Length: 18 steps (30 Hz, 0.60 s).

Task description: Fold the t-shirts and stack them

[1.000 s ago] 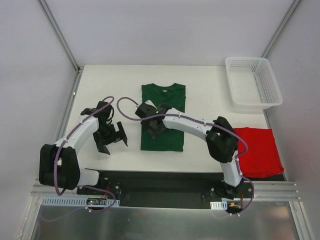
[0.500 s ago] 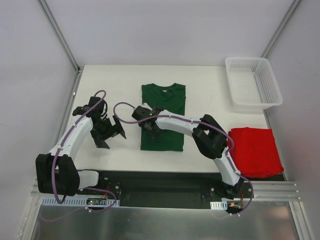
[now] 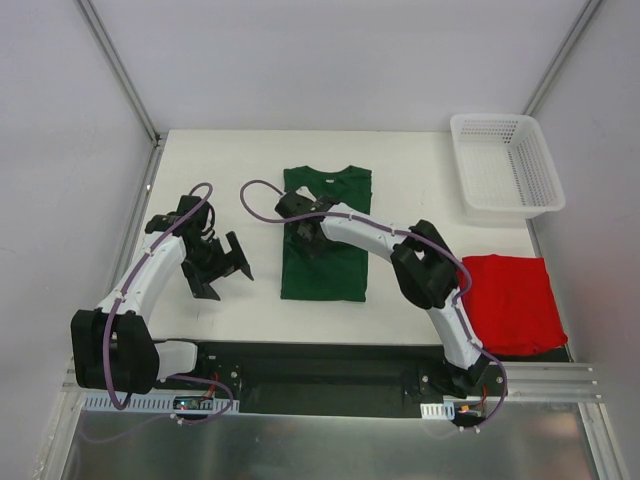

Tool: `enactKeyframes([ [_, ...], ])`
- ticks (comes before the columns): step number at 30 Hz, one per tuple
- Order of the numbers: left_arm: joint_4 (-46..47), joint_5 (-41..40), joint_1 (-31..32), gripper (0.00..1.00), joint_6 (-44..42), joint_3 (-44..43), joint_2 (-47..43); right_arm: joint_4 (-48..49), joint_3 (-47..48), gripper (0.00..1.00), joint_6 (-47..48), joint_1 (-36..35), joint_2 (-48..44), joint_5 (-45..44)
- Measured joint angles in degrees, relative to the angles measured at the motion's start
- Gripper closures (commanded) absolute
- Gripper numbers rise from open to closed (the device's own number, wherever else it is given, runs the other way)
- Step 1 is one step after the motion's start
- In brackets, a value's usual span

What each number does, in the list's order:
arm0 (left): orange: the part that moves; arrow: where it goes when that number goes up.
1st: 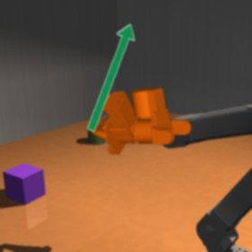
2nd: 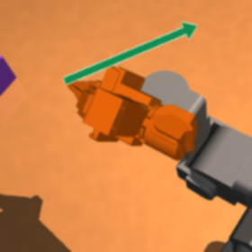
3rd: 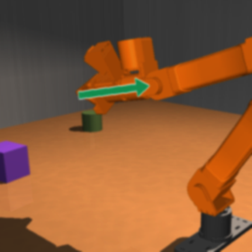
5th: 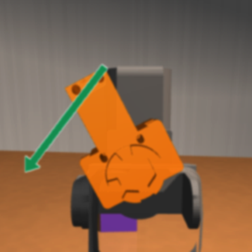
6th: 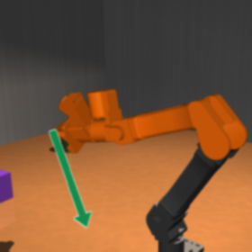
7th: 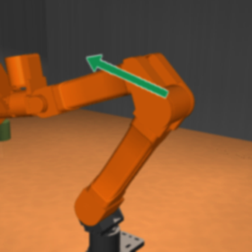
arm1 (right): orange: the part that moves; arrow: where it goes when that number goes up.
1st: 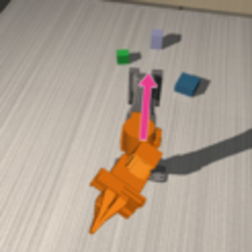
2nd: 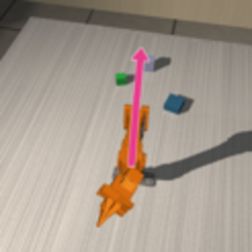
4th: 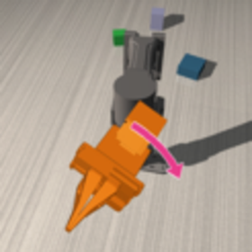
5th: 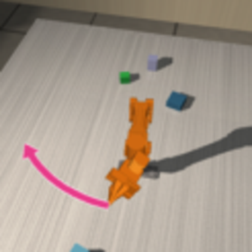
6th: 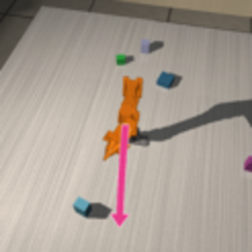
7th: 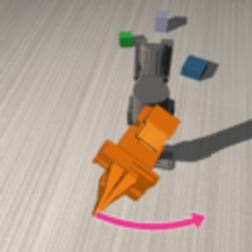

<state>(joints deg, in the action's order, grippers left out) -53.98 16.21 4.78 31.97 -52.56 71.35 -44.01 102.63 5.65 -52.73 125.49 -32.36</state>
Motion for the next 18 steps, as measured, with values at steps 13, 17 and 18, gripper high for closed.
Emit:
enactKeyframes([
  [13,0.02,0.31,0.00,0.01,-0.48,0.07,0.00,-1.40,3.50,0.11,0.28,0.13,1.77,-4.11],
  [17,0.02,0.46,0.00,0.01,-0.79,0.11,0.02,-1.46,5.60,0.11,0.50,0.46,1.77,-6.60],
  [18,0.04,0.52,0.00,0.01,-0.85,0.15,0.04,-1.42,6.05,0.11,0.57,0.61,1.77,-7.39],
])
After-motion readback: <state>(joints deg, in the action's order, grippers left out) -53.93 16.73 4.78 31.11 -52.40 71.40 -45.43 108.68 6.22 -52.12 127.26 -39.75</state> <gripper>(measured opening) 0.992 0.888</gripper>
